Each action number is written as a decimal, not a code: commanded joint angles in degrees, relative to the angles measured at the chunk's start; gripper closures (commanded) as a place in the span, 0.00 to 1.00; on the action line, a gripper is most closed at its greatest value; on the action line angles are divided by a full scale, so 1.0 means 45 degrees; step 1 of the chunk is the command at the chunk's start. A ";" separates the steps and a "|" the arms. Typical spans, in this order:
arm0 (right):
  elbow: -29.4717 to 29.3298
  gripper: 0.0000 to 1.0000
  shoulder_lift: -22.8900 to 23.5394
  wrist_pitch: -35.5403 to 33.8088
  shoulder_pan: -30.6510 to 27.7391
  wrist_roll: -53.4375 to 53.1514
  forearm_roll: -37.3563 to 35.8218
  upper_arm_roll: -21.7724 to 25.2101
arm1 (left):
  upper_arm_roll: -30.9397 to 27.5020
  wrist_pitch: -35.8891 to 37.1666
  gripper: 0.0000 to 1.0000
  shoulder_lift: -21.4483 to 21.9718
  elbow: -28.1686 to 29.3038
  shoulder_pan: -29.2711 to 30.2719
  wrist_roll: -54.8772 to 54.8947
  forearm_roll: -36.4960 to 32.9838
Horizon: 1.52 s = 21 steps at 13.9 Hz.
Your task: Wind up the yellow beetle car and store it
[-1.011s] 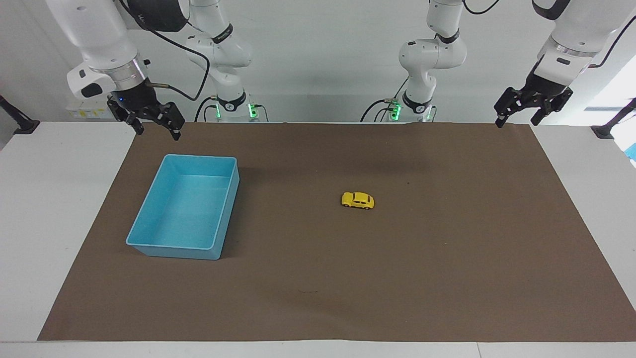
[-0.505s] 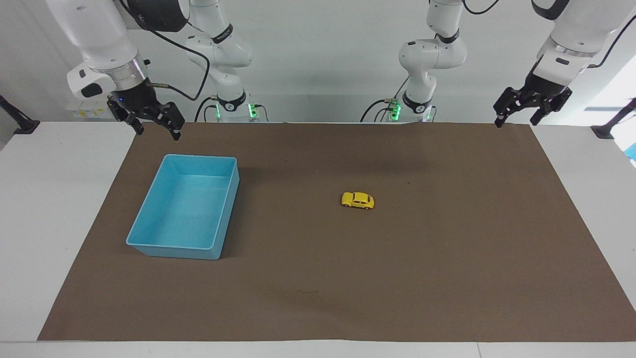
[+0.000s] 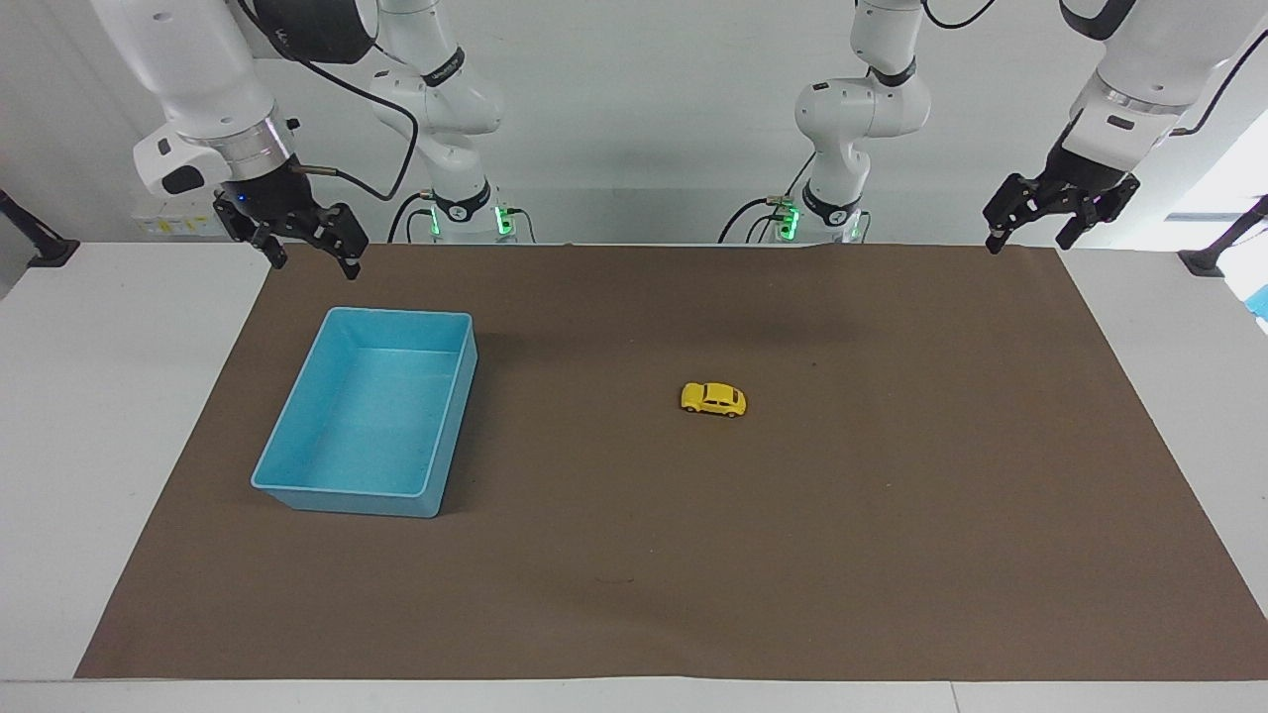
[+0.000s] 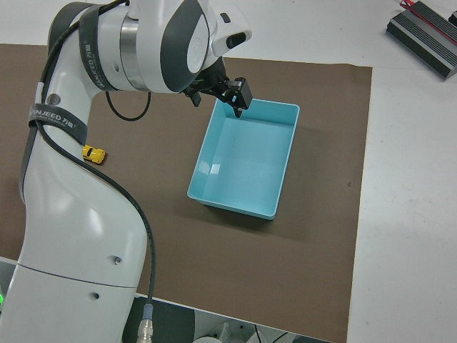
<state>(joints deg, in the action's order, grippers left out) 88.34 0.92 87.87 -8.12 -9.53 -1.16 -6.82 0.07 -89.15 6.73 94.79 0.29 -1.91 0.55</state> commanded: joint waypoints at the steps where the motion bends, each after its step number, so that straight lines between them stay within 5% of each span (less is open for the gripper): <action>1: 0.0154 0.00 -0.0125 0.0122 -0.0188 0.0359 0.0004 -0.0086 | 0.0042 0.0084 0.00 0.0302 0.0282 -0.0200 -0.0745 -0.0065; 13: 0.0134 0.00 -0.0106 0.0102 -0.0188 0.0359 0.0004 -0.0086 | 0.0042 -0.0639 0.00 0.0165 0.0165 -0.1860 -0.4785 0.0619; 21: 0.0134 0.00 -0.0106 0.0063 -0.0188 0.0340 0.0004 -0.0086 | 0.0042 -0.0367 0.00 0.0185 0.0301 -0.1959 -1.0682 0.0619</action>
<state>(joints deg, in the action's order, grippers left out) 88.34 0.92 87.87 -8.14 -9.53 -1.16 -6.81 1.00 -91.02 6.74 94.83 -7.68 -44.82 2.64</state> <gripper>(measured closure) 0.000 0.000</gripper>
